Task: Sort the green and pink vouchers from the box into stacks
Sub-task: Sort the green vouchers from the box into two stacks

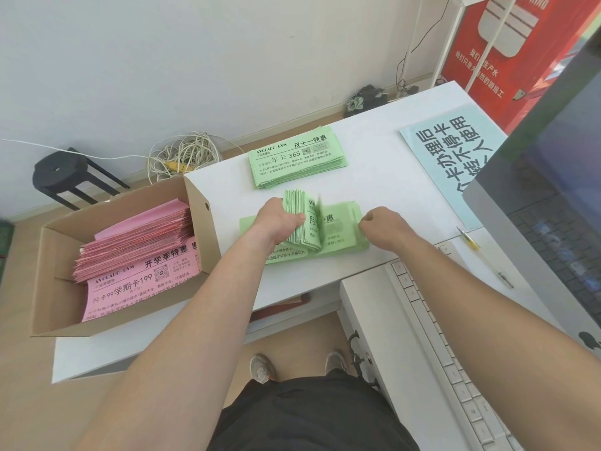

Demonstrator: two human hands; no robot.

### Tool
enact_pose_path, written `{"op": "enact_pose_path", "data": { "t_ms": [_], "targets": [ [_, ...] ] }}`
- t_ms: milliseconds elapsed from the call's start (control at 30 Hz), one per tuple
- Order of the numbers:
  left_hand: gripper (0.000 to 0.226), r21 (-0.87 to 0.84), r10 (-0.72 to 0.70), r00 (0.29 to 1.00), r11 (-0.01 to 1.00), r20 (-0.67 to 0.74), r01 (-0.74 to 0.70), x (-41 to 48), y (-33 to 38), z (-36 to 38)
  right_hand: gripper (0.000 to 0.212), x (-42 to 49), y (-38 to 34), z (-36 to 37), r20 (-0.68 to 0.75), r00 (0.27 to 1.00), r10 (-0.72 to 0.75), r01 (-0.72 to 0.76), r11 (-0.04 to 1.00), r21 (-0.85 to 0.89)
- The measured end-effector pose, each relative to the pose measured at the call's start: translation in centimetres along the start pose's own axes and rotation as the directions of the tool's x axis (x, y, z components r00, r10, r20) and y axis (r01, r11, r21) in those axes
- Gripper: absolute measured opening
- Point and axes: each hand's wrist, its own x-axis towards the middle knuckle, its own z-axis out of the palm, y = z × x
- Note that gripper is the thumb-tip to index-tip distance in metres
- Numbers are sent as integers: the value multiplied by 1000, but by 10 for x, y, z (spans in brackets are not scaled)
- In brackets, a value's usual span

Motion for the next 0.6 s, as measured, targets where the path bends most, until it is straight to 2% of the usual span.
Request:
{"op": "enact_pose_path", "data": {
  "t_ms": [100, 267, 400, 600],
  "targets": [
    [42, 17, 10, 1000, 1000, 7, -10, 1, -1, -1, 14, -1, -2, 0, 4, 1000, -3, 3, 1000, -10],
    [42, 35, 15, 1000, 999, 12, -16, 1, -1, -2, 14, -1, -2, 0, 4, 1000, 17, -17, 1000, 8],
    [32, 24, 23, 999, 999, 43, -24, 0, -1, -4, 27, -1, -3, 0, 2, 1000, 30, -30, 999, 16],
    [22, 35, 41, 997, 998, 68, -44, 0, -4, -5, 30, -3, -2, -1, 10, 1000, 30, -30, 1000, 5]
  ]
}}
